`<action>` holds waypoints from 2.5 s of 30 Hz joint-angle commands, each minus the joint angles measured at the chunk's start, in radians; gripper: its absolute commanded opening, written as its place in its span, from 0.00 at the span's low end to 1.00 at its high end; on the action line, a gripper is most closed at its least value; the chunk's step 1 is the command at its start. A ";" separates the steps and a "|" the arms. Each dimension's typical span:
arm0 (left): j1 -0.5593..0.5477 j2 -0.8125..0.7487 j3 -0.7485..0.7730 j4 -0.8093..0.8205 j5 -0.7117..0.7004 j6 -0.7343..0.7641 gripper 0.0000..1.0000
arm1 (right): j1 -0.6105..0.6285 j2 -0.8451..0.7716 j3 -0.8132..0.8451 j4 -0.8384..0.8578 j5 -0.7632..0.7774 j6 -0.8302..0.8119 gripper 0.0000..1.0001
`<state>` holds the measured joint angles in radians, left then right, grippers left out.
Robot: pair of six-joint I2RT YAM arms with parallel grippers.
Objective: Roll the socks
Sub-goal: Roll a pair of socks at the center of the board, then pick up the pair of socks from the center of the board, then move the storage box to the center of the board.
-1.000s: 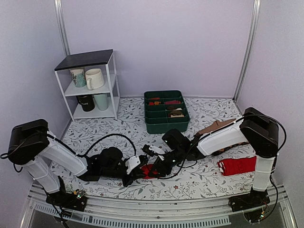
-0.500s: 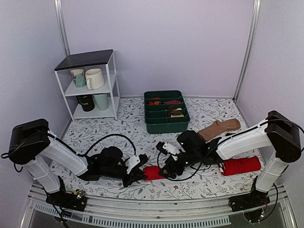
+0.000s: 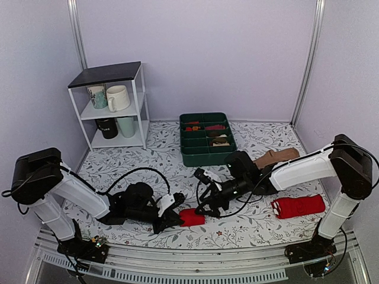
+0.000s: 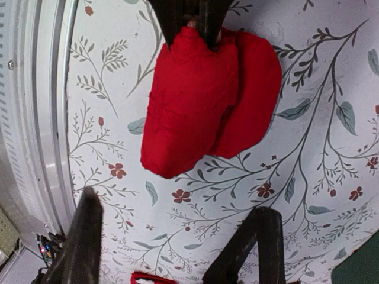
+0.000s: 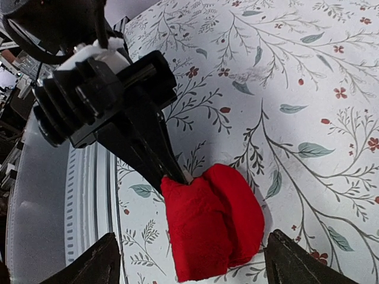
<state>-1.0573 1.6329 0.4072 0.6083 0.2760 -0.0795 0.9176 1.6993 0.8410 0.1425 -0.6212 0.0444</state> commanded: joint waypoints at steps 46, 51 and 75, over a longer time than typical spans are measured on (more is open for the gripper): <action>0.011 -0.161 -0.046 -0.121 -0.171 0.055 0.20 | 0.067 0.347 0.050 -0.054 -0.067 0.164 0.04; 0.015 -0.352 -0.051 -0.131 -0.264 0.131 0.64 | 0.050 0.361 0.035 -0.020 -0.094 0.216 0.03; 0.169 -0.643 -0.036 -0.239 -0.270 0.191 0.99 | -0.406 0.122 0.633 -0.431 0.052 -0.300 0.00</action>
<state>-0.9192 0.9733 0.3279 0.4099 0.0074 0.0898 0.5510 1.7737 1.3518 -0.1715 -0.6228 -0.0769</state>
